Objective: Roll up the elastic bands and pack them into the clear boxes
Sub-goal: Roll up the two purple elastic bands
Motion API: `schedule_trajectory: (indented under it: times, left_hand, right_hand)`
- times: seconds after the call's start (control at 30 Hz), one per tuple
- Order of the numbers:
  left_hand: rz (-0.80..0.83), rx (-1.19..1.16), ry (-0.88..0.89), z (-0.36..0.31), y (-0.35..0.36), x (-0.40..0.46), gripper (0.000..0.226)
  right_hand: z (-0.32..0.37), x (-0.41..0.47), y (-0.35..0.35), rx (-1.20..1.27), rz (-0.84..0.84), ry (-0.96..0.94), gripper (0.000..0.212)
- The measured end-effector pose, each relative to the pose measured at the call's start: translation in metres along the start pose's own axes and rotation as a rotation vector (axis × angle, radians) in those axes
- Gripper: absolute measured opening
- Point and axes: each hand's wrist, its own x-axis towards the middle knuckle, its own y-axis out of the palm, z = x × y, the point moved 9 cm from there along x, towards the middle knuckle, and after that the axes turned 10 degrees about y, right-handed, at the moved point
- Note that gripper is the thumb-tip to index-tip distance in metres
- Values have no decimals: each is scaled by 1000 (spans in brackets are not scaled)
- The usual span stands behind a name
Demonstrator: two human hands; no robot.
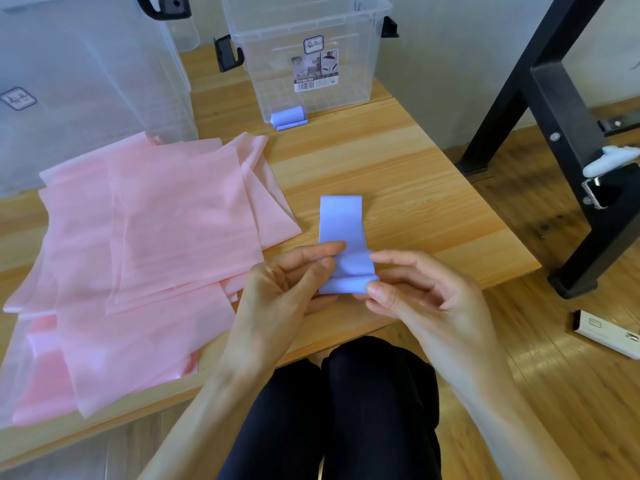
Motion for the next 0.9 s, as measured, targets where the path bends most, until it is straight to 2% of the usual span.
schedule_trajectory:
  times: [0.23, 0.37, 0.57, 0.7, 0.9]
  left_hand:
    - [50, -47, 22, -5, 0, -1, 20]
    - [127, 38, 44, -10, -3, -2, 28]
    - [56, -57, 15, -8, -9, -1, 19]
    - [70, -48, 8, -8, -8, -2, 21]
    - [44, -51, 2, -5, -11, -5, 22]
  right_hand:
    - [-2, -1, 0, 25, -19, 27, 20]
    - [-3, -1, 0, 9, -27, 38, 13]
    - [4, -4, 10, -153, 11, -65, 15]
    - [4, -3, 7, -74, -13, -69, 7]
    - [0, -1, 11, -37, 4, 5, 14]
